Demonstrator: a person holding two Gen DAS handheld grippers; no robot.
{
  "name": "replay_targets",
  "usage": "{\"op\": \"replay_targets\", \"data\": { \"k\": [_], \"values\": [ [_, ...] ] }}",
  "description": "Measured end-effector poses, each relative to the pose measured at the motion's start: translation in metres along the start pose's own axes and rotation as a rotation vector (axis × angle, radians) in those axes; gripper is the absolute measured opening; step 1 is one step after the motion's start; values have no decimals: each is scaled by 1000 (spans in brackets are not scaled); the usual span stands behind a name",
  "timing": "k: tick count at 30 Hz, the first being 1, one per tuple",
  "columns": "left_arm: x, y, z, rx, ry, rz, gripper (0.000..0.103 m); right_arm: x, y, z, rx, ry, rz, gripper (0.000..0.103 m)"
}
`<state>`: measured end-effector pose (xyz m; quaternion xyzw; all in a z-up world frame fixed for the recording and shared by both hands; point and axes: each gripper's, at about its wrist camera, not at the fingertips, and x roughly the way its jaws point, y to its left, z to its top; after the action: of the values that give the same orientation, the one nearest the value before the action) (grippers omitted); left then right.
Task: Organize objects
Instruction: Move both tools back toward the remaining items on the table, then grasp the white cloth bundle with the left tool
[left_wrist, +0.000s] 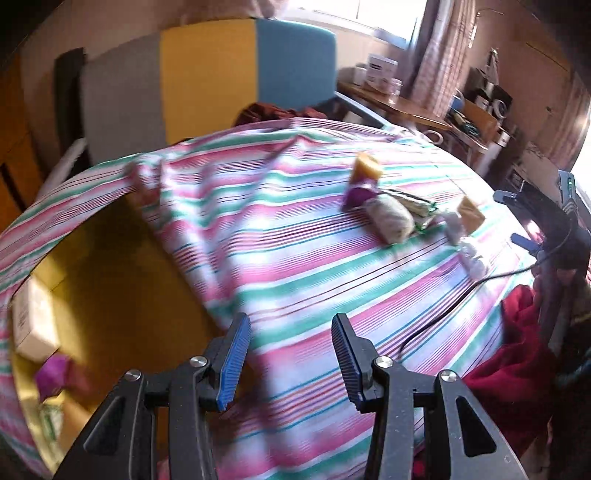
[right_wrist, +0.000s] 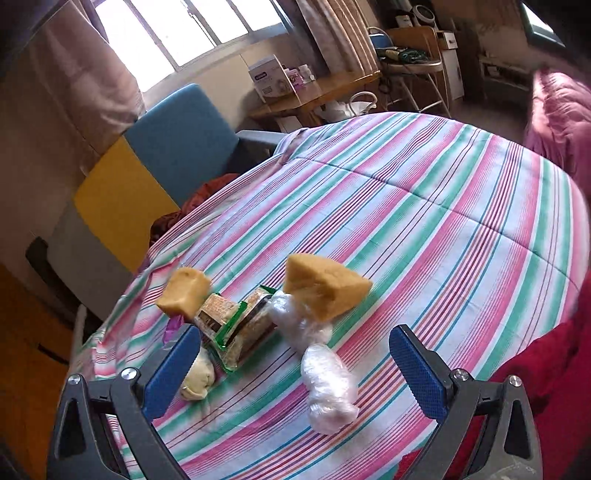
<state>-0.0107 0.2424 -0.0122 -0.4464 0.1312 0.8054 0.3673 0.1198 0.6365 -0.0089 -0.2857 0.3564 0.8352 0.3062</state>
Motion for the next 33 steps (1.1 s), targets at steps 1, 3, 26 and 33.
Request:
{"op": "replay_targets", "data": {
  "k": [1,3,26,33],
  "values": [
    [8,-7,7,4,9,-14,46,1,0,-1,-2,2,8,103],
    [21,-18,18,16,24,-25,46,0,3,-6,-3,16,28,103],
    [182,-101,113,-166,169,-174,81,24,0,-12,52,131,138,103],
    [197,-105,114,-110,158,-162,66,27,0,-14,53,146,145,103]
  ]
}}
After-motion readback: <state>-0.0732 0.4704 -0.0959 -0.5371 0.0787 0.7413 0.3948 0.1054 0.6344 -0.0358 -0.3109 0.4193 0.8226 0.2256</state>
